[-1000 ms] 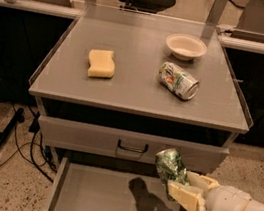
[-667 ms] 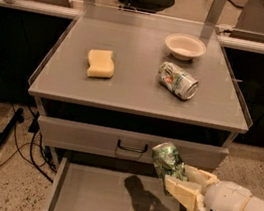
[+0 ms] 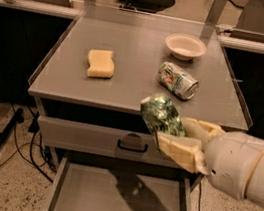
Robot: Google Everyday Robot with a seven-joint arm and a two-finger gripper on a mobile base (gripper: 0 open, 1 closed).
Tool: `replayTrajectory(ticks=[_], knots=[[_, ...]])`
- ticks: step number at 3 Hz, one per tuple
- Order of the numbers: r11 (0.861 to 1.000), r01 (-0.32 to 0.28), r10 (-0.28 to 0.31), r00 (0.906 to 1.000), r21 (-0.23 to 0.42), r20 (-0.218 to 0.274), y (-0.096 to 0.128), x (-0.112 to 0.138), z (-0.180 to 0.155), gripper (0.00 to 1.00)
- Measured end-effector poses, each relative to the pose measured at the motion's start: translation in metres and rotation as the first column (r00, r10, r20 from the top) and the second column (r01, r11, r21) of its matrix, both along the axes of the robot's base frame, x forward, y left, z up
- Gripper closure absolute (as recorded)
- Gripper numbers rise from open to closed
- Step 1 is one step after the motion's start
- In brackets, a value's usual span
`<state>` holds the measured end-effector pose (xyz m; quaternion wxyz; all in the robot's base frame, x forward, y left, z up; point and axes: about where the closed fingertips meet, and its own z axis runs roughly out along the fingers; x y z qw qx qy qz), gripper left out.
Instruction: Pick green can from middle drawer and place on counter
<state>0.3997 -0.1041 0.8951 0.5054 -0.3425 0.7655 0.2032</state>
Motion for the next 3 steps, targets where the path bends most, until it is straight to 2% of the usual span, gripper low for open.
replayTrajectory(ticks=[1,2,3], knots=[[1.0,-0.02,0.021,0.9985,-0.022,0.05,0.017,0.023,0.041,1.0],[1.0,0.022,-0.023,0.9978,0.011,0.062,0.015,0.05,0.053,1.0],[0.999,0.048,-0.049,0.996,0.011,0.075,0.013,0.056,0.056,1.0]])
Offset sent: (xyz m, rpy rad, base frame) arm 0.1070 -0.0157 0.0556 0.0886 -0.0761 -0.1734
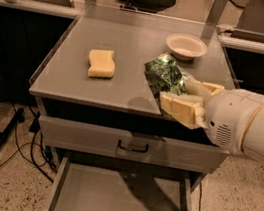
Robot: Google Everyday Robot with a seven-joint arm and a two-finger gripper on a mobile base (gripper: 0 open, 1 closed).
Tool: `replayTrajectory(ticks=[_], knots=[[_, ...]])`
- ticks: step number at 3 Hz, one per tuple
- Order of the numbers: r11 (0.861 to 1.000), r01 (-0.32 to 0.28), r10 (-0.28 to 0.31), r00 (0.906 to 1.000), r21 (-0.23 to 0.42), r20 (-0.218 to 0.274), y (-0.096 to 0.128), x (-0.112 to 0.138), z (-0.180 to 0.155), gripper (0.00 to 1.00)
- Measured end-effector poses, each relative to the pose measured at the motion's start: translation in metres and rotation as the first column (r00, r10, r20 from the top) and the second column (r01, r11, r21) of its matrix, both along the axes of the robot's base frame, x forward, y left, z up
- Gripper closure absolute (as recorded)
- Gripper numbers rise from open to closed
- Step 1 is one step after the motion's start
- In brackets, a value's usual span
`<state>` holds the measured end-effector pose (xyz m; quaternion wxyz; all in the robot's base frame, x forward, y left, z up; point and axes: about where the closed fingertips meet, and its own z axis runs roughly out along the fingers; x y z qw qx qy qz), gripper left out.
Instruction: Pick green can from middle drawer and place on counter
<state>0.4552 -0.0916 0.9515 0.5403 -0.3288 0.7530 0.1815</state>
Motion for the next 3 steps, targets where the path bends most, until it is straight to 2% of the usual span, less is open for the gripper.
replayTrajectory(ticks=[1,2,3], knots=[[1.0,0.0,0.0,1.0,0.0,0.001,0.0,0.0,0.0,1.0],[0.998,0.047,-0.048,0.9984,0.036,0.028,-0.002,0.022,0.006,1.0],[0.994,0.088,-0.091,0.995,0.068,0.041,-0.004,0.061,0.013,1.0]])
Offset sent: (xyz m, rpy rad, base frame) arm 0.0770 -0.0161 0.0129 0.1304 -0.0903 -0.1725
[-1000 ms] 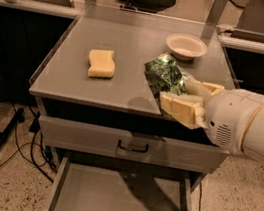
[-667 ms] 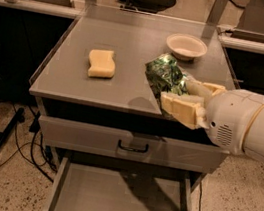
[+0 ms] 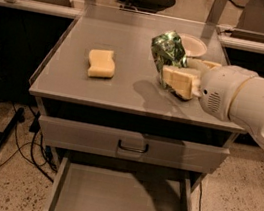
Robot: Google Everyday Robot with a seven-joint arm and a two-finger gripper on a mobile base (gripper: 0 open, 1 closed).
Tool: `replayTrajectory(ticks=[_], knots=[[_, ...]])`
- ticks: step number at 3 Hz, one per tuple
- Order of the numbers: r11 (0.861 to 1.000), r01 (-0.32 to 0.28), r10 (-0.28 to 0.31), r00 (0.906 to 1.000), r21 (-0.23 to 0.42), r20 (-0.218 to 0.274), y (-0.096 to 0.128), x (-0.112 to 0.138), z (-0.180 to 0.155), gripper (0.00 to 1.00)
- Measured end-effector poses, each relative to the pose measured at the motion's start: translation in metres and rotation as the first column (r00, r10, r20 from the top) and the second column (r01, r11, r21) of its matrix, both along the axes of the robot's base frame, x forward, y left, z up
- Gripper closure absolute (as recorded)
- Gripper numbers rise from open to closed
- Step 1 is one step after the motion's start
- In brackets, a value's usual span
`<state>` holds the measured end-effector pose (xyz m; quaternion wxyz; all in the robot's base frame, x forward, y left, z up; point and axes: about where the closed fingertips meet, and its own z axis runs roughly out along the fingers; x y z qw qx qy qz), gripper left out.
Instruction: Pick green can from middle drawer and place on counter
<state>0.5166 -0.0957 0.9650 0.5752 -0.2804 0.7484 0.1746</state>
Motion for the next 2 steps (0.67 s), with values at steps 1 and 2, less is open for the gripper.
replayTrajectory(ticks=[1,2], knots=[[1.0,0.012,-0.012,0.9998,-0.003,-0.018,0.008,0.034,-0.001,1.0],[0.999,0.034,-0.034,0.998,0.008,-0.053,0.015,0.058,-0.007,1.0]])
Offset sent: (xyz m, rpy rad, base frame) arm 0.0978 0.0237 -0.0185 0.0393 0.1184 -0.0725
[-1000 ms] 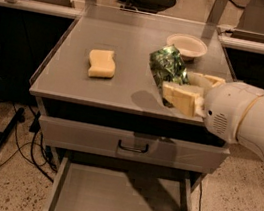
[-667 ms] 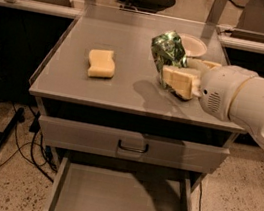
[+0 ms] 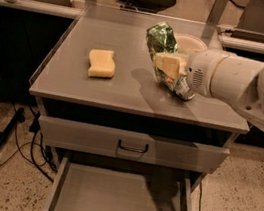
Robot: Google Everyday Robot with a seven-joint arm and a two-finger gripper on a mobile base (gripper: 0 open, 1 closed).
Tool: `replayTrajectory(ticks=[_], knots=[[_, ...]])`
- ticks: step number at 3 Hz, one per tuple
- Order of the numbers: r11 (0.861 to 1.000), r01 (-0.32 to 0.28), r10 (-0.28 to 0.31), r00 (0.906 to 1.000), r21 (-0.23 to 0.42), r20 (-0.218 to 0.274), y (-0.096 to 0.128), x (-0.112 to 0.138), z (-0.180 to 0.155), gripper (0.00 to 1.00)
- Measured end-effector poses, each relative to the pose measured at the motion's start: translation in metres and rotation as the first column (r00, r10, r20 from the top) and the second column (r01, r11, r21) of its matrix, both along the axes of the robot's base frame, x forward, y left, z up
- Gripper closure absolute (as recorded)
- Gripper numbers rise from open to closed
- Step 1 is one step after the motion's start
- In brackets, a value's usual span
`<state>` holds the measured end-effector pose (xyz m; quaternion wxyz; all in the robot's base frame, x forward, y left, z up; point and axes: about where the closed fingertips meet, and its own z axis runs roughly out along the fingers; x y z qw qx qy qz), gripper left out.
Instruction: Pick green can from middle drawer and place on counter
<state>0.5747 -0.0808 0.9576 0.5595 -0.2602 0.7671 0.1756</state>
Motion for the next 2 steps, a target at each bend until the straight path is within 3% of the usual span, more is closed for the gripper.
replayTrajectory(ticks=[2], knots=[[0.999,0.034,-0.036,0.9941,-0.015,-0.102,0.012,0.034,-0.024,1.0]])
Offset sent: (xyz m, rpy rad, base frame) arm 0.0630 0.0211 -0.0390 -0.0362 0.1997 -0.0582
